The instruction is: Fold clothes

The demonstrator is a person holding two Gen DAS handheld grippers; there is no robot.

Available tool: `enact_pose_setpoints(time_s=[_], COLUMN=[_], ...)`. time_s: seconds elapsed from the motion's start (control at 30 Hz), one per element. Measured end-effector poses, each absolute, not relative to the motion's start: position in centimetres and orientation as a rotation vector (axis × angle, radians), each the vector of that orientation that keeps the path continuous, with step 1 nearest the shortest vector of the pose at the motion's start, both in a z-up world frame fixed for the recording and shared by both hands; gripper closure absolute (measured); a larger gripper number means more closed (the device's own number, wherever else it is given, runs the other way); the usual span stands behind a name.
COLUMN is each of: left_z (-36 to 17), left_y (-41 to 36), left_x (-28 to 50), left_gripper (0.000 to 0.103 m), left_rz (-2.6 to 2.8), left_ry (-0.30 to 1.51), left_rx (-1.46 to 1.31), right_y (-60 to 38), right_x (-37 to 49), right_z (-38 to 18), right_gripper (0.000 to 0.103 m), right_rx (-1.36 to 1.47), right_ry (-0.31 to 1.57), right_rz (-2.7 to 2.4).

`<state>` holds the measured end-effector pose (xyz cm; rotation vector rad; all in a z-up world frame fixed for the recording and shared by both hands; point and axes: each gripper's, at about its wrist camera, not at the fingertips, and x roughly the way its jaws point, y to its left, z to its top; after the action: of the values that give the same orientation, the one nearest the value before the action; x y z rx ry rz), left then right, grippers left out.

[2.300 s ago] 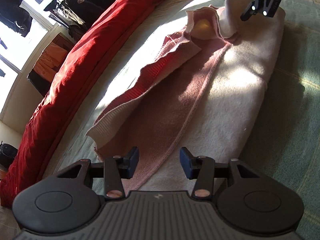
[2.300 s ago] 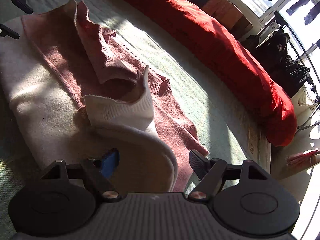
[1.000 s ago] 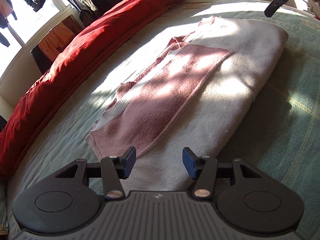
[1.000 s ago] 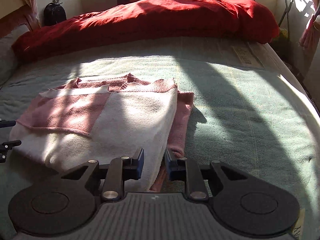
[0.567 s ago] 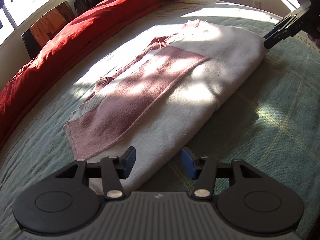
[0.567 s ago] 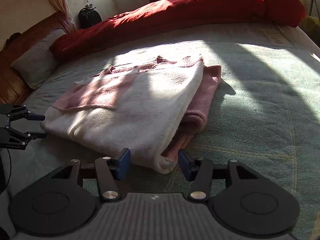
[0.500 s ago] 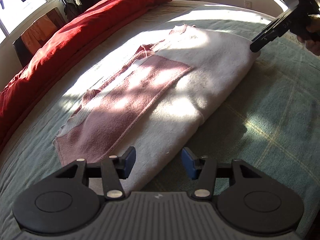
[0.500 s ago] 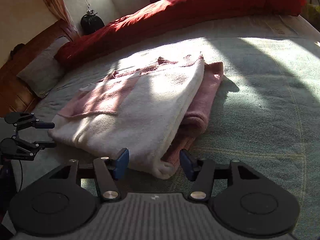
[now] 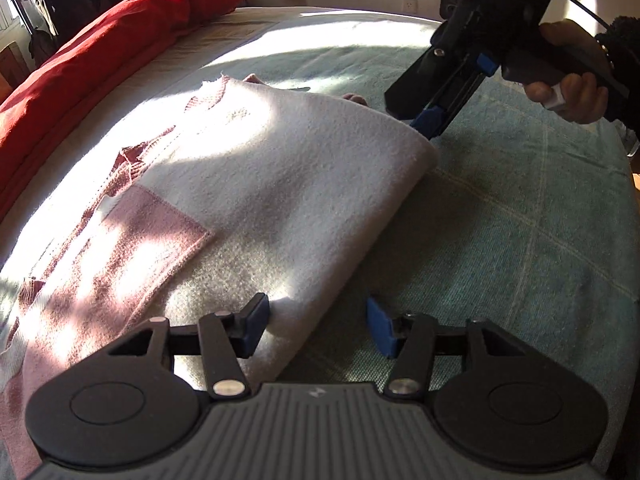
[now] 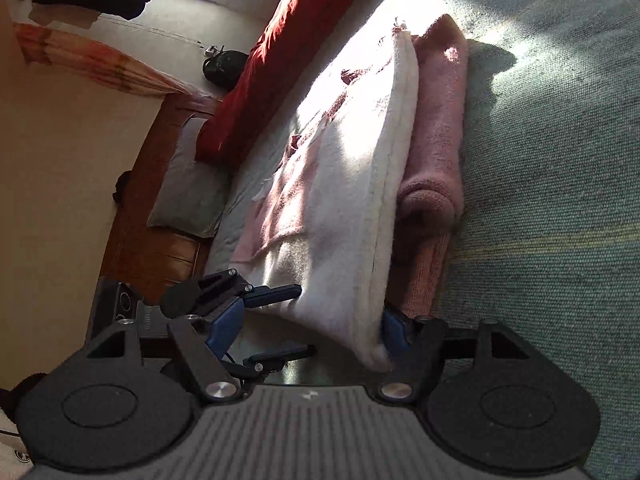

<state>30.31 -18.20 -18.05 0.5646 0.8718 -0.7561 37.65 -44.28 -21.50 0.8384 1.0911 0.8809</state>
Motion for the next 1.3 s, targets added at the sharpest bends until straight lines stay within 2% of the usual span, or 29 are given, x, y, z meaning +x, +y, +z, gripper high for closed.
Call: enact_pose_setpoints(time_s=[0.27,0.47,0.67,0.7,0.77,0.8,0.83,0.87,0.9,1.0,1.03,1.07,1.1,1.3], left_z=[-17.1,-15.5,-15.7,-16.0,-16.9,-17.3,-17.9,-18.3,-18.6,-17.8,-17.3,-16.8,-16.3,-14.9], left_y=[-17.5,-14.9,-11.1,-10.5,-9.2,-8.5,-7.5,-6.5,-5.5,-3.3,-2.8,-2.4,-2.4,-6.0], left_x=[29.9,29.1,30.0,30.1,30.3,30.3,30.4,30.5,30.4,30.0,29.7,29.5,29.3,30.0], left_gripper=[0.043,0.043,0.043,0.043,0.043,0.043,0.043,0.043,0.043,0.043,0.043,0.043,0.043,0.042], left_rz=[-0.716,-0.656,-0.567,-0.553,-0.523,-0.507,-0.483,-0.458,-0.445,-0.418,-0.418,-0.417,-0.431,-0.615], left_ry=[0.856,0.844,0.885,0.894,0.920,0.934,0.952,0.971,0.975,0.991,0.987,0.984,0.975,0.912], left_rx=[0.568,0.549,0.498,0.501,0.510,0.513,0.514,0.513,0.504,0.448,0.434,0.419,0.399,0.241], right_y=[-47.2,-43.2,-39.3,-39.5,-40.3,-40.7,-41.0,-41.0,-40.8,-39.5,-38.7,-37.8,-36.8,-28.2], right_x=[34.8,35.3,35.9,35.7,35.2,35.2,35.1,35.2,35.2,35.3,35.2,35.1,34.9,35.8], right_z=[-19.1,-15.5,-17.6,-18.2,-19.1,-19.2,-19.3,-19.2,-19.1,-18.2,-17.6,-16.9,-16.1,-14.2], right_gripper=[0.027,0.027,0.028,0.032,0.058,0.065,0.079,0.088,0.089,0.086,0.081,0.069,0.064,0.063], right_rx=[0.760,0.665,0.494,0.471,0.446,0.444,0.439,0.428,0.412,0.337,0.305,0.278,0.257,0.220], right_ry=[1.083,0.975,1.079,1.089,1.083,1.086,1.092,1.099,1.105,1.117,1.114,1.104,1.083,1.033], right_rz=[0.730,0.793,0.670,0.639,0.597,0.573,0.548,0.529,0.516,0.484,0.478,0.476,0.491,0.642])
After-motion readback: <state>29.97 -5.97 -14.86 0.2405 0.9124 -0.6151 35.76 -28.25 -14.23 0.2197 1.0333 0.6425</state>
